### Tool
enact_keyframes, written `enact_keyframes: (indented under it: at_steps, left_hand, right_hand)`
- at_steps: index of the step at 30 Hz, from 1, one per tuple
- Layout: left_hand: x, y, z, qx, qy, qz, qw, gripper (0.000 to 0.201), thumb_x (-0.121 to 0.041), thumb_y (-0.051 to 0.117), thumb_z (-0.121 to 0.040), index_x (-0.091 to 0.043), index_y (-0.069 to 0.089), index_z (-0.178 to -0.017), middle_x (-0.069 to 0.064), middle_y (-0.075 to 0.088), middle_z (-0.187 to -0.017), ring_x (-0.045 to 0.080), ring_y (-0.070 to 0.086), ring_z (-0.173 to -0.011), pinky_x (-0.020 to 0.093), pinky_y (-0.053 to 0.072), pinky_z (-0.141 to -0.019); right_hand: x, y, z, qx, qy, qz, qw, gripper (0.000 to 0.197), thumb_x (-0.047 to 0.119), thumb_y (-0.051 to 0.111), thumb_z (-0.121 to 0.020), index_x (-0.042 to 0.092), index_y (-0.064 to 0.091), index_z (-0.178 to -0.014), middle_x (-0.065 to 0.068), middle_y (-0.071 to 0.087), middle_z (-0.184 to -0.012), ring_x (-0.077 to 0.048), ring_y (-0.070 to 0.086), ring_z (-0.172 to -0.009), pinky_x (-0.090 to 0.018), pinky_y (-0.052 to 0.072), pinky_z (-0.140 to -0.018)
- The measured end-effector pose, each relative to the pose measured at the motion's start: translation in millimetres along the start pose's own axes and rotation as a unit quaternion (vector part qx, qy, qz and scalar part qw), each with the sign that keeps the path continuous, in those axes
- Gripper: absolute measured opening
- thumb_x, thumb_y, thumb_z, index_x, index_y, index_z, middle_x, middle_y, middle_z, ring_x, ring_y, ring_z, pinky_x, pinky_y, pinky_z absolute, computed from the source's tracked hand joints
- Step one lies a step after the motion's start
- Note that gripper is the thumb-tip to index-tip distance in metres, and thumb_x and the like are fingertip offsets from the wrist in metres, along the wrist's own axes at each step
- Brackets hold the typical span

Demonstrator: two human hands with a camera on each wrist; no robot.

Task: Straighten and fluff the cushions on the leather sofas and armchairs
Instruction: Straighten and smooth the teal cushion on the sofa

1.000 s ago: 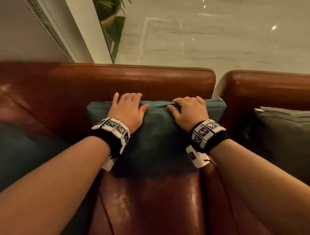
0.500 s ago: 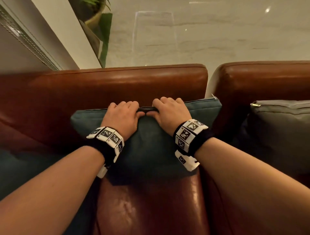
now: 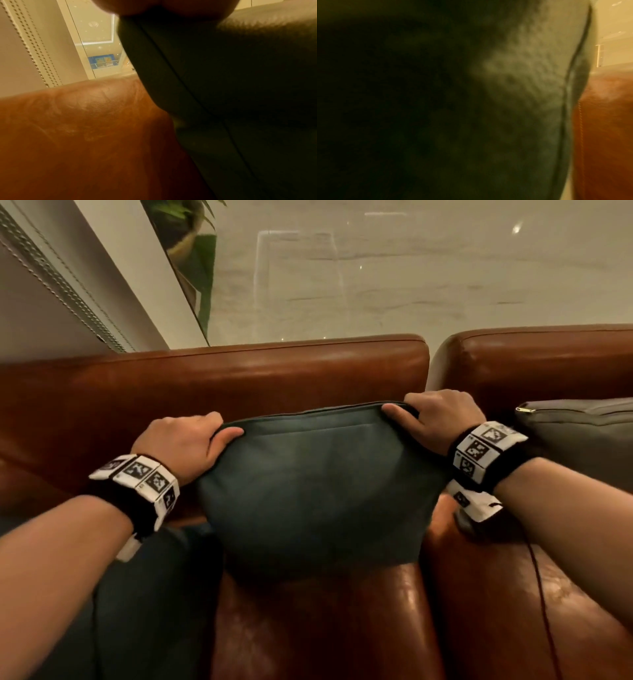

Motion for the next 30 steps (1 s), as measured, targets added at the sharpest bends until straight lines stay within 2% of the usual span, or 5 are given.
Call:
enact_keyframes:
  at_steps: [7, 13, 18, 23, 30]
  left_hand:
    - [-28, 9, -4, -0.027, -0.067, 0.034, 0.997, 0.044, -0.036, 0.038, -0.094, -0.013, 0.053, -0.128, 0.012, 0.058, -0.129, 0.035, 0.050, -0.119, 0.047, 0.038, -0.103]
    - [-116, 54, 4, 0.031, 0.017, 0.077, 0.996, 0.062, -0.047, 0.027, -0.095, -0.025, 0.022, -0.153, -0.002, 0.020, -0.161, 0.024, 0.015, -0.149, 0.046, 0.013, -0.121]
    - [-43, 59, 12, 0.038, -0.055, 0.069, 0.995, 0.065, -0.053, 0.023, -0.093, -0.026, 0.021, -0.153, 0.003, 0.022, -0.160, 0.023, 0.017, -0.149, 0.041, 0.011, -0.121]
    - [-94, 34, -34, 0.024, -0.046, 0.071, 0.996, 0.064, -0.051, 0.022, -0.093, -0.020, 0.031, -0.148, 0.004, 0.046, -0.143, 0.029, 0.036, -0.136, 0.051, 0.020, -0.116]
    - [-116, 32, -61, 0.066, -0.020, 0.032, 0.997, 0.034, -0.047, 0.030, -0.099, -0.020, 0.050, -0.100, 0.002, 0.062, -0.106, 0.026, 0.055, -0.103, 0.043, 0.036, -0.085]
  right_hand:
    - [36, 14, -1, -0.038, -0.033, -0.052, 0.997, 0.042, 0.044, 0.038, -0.100, 0.018, 0.062, -0.123, -0.005, 0.063, -0.124, -0.027, 0.055, -0.116, -0.042, 0.041, -0.099]
    - [90, 67, 22, -0.010, -0.076, -0.039, 0.996, 0.060, 0.050, 0.026, -0.099, 0.026, 0.026, -0.154, 0.003, 0.021, -0.162, -0.019, 0.014, -0.150, -0.045, 0.008, -0.122]
    - [-6, 61, 16, 0.015, 0.061, 0.007, 0.998, 0.070, 0.063, 0.015, -0.095, 0.024, 0.028, -0.152, -0.006, 0.033, -0.156, -0.024, 0.022, -0.147, -0.047, 0.006, -0.122]
    - [42, 46, -12, -0.003, 0.016, -0.050, 0.999, 0.055, 0.054, 0.024, -0.099, 0.019, 0.058, -0.124, -0.006, 0.061, -0.123, -0.028, 0.053, -0.115, -0.044, 0.035, -0.104]
    - [65, 42, -27, 0.023, 0.001, -0.004, 1.000, 0.046, 0.049, 0.027, -0.102, 0.017, 0.059, -0.096, -0.006, 0.067, -0.103, -0.029, 0.059, -0.101, -0.043, 0.034, -0.086]
Point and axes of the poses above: each hand's wrist, its own z-axis away from the middle knuckle, its own y-axis out of the palm, x = y × z, the point moved 6 cm from there along -z, towards the middle knuckle
